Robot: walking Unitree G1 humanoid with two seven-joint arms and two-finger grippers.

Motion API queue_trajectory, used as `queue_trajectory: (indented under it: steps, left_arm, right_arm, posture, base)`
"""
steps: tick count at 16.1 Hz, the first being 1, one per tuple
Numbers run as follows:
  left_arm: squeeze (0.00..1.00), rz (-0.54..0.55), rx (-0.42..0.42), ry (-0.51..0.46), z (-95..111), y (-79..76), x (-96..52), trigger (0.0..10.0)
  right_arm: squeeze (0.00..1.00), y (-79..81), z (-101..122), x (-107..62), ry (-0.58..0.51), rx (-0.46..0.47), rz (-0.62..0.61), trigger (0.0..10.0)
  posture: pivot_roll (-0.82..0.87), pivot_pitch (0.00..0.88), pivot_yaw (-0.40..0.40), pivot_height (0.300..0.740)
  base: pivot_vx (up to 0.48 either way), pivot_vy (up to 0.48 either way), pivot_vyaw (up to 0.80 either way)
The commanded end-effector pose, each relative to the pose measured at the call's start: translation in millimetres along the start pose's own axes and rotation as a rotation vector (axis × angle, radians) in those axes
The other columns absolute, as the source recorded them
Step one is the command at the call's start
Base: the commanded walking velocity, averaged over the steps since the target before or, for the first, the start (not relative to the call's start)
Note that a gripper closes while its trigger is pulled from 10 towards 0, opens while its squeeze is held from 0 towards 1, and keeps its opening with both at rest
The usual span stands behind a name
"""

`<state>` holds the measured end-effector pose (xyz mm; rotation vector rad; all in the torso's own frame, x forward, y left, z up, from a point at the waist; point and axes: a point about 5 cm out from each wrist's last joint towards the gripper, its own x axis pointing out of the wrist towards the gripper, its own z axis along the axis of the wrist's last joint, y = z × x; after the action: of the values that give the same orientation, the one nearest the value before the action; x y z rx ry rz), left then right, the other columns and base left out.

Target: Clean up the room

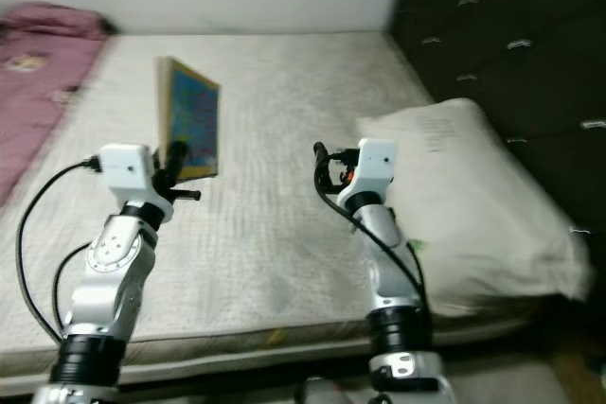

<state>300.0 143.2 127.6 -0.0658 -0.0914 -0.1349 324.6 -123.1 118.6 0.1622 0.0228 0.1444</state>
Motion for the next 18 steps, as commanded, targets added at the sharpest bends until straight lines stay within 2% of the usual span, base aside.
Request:
queue_trajectory:
  steps: [1,8,18]
  left_arm:
    - [0.00,-0.002,0.003,-0.048,11.1,-0.1,3.6,10.0]
    - [0.00,0.009,0.004,-0.050,11.0,0.6,3.6,10.0]
    - [0.00,0.046,-0.011,-0.047,9.6,3.7,4.2,10.0]
  right_arm:
    - [0.00,-0.1,2.8,0.8,-0.007,-0.003,0.003,10.0]
    - [0.00,-0.5,2.8,1.1,-0.004,-0.012,0.007,10.0]
    - [0.00,-1.6,2.8,1.7,-0.004,-0.023,0.008,10.0]
  posture:
    - [-0.09,0.000,-0.003,0.740]
    - [-0.10,0.000,-0.007,0.740]
    - [-0.10,0.000,-0.013,0.740]
  base:
    - [0.000,-0.368,0.00]
    - [0.000,-0.359,0.00]
    - [0.000,0.000,0.00]
